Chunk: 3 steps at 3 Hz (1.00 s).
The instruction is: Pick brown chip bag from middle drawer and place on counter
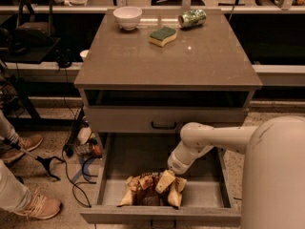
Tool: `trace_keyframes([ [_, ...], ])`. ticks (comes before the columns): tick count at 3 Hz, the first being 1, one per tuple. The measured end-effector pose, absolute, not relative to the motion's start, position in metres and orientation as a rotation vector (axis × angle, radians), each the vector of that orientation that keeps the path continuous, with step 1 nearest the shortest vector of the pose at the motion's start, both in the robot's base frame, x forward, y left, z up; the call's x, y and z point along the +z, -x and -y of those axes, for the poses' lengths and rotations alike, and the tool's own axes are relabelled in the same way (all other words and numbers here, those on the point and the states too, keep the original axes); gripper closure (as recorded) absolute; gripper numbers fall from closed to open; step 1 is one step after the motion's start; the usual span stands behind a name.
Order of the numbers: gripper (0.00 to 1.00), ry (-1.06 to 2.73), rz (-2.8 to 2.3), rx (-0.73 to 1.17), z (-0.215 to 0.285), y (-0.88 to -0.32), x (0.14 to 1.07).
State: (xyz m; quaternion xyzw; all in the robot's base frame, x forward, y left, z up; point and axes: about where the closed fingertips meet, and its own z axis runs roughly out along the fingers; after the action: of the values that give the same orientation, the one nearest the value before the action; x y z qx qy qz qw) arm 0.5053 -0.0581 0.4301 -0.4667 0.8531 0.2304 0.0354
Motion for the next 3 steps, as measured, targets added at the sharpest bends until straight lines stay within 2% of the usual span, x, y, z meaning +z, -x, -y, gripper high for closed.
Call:
trace_keyframes([
  [2, 0.72, 1.346, -2.562, 0.761, 0.047, -0.502, 0.435],
  [3, 0.95, 1.257, -2.357, 0.785, 0.048, -0.502, 0.489],
])
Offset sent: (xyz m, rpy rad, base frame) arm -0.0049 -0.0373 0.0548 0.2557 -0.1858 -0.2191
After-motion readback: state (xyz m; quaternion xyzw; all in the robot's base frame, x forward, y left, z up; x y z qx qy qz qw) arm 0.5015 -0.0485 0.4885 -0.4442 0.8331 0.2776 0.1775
